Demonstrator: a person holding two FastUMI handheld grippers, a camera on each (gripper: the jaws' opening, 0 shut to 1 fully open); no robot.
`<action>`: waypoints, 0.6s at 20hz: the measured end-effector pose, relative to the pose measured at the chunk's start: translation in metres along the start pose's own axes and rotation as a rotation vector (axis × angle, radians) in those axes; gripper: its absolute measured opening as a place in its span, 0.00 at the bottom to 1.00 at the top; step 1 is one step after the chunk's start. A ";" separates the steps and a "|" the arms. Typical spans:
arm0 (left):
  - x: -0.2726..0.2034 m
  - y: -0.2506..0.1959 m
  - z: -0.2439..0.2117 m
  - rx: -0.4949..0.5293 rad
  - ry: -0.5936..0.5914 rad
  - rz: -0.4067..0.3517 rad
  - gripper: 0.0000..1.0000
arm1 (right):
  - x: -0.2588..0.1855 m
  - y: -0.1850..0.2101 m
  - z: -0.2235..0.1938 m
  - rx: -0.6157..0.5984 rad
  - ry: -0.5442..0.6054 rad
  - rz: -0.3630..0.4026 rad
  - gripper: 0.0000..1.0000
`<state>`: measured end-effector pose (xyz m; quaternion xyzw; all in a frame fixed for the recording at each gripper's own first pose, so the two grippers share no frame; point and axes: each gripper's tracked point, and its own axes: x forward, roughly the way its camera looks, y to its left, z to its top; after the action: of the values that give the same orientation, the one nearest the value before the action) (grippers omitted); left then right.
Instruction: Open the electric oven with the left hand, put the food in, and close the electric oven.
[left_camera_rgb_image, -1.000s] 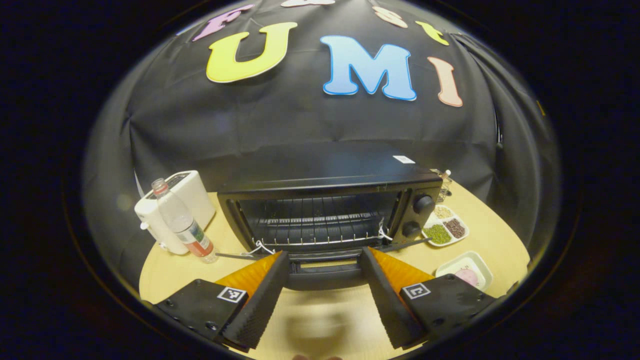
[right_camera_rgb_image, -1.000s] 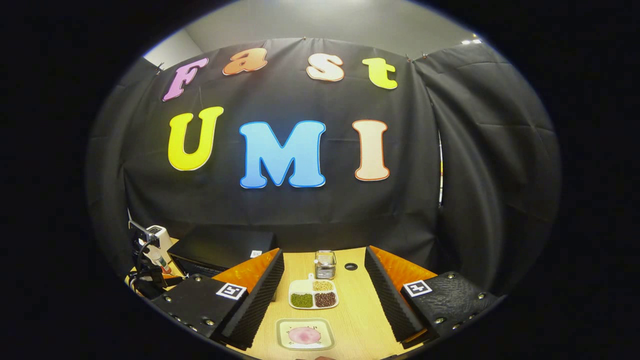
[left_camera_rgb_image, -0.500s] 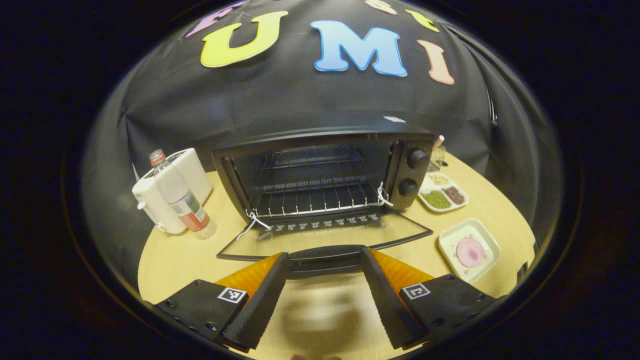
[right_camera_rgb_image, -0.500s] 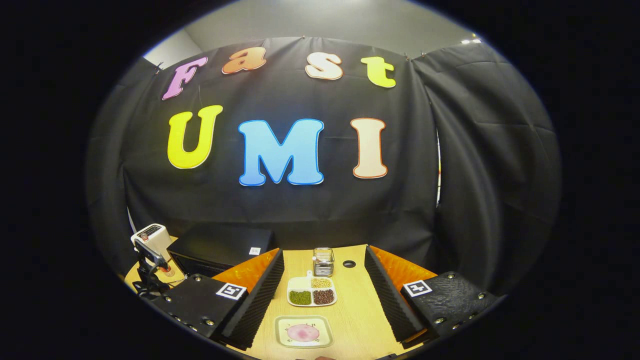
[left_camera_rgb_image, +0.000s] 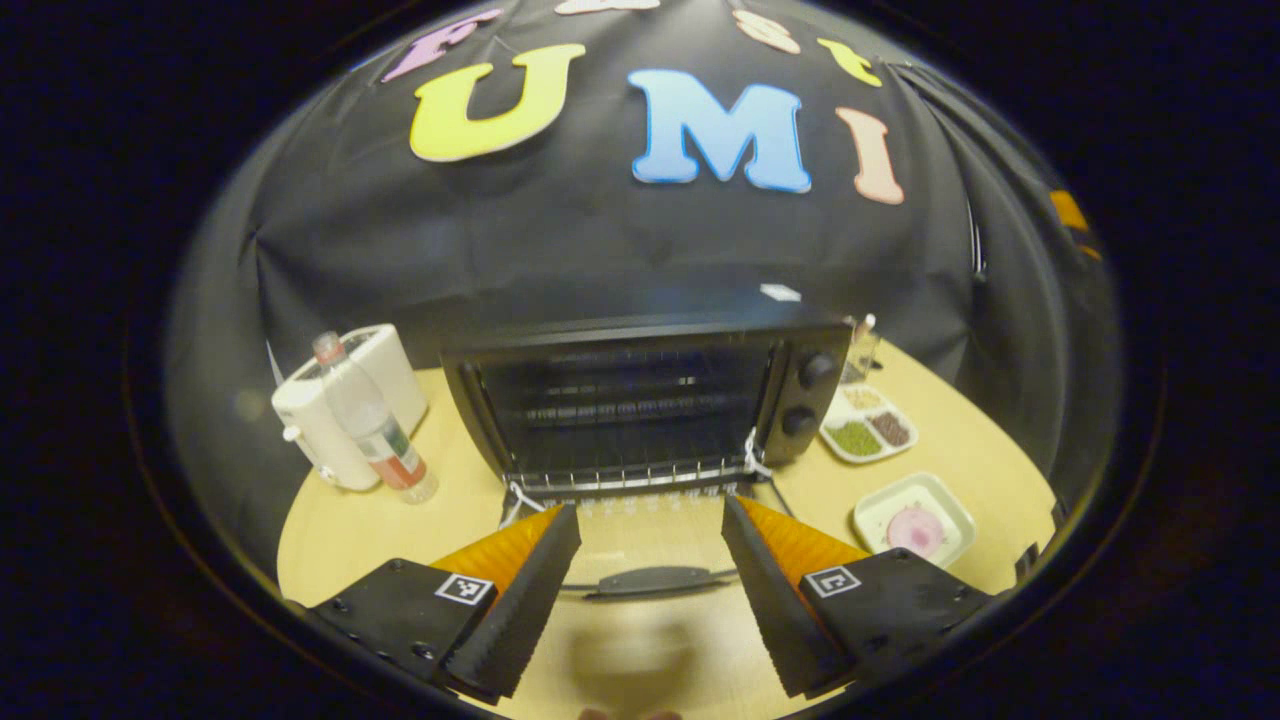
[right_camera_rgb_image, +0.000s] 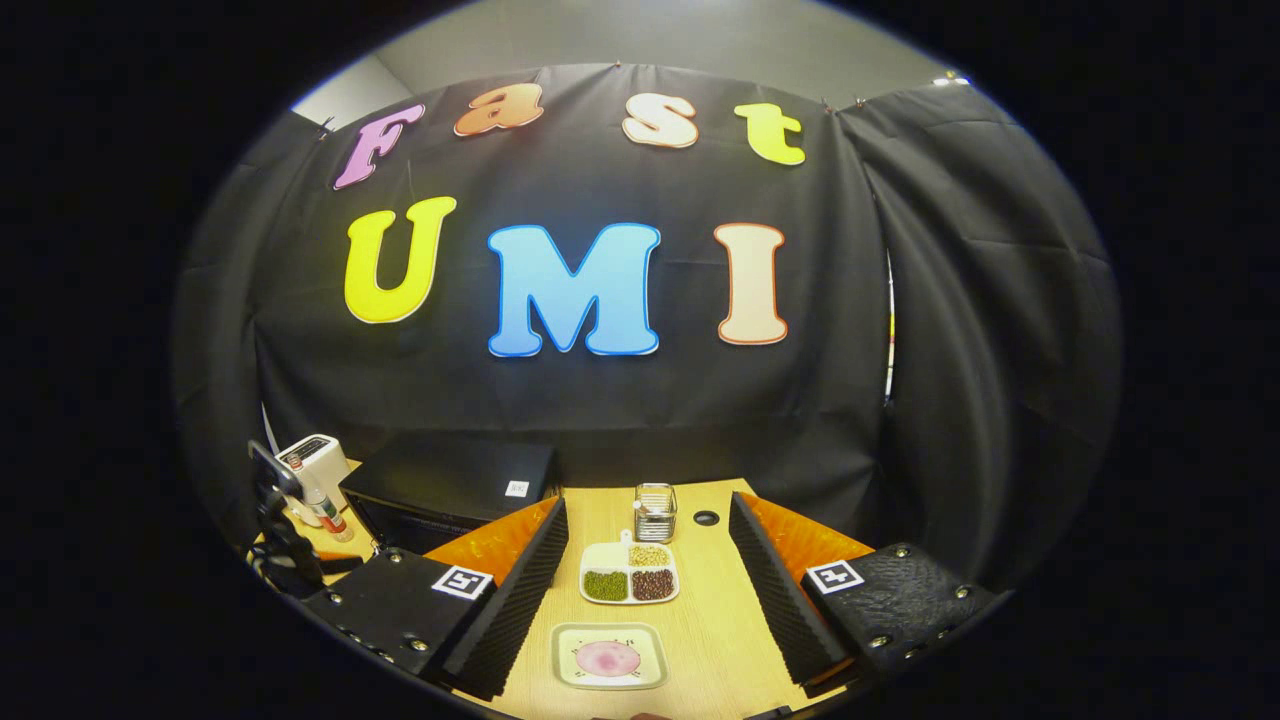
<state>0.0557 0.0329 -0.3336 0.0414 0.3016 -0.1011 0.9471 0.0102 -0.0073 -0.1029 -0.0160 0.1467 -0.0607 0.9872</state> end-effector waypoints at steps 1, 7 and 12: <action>-0.010 0.002 0.027 -0.005 -0.060 0.003 0.97 | 0.005 0.000 -0.007 0.008 0.028 0.023 0.98; -0.091 0.015 0.143 -0.064 -0.332 0.018 1.00 | 0.036 -0.007 -0.071 0.094 0.275 0.137 0.98; -0.145 0.025 0.189 -0.084 -0.467 0.033 1.00 | 0.047 -0.011 -0.138 0.224 0.554 0.203 0.98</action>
<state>0.0521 0.0548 -0.0949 -0.0175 0.0777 -0.0799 0.9936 0.0133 -0.0256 -0.2476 0.1247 0.4033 0.0203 0.9063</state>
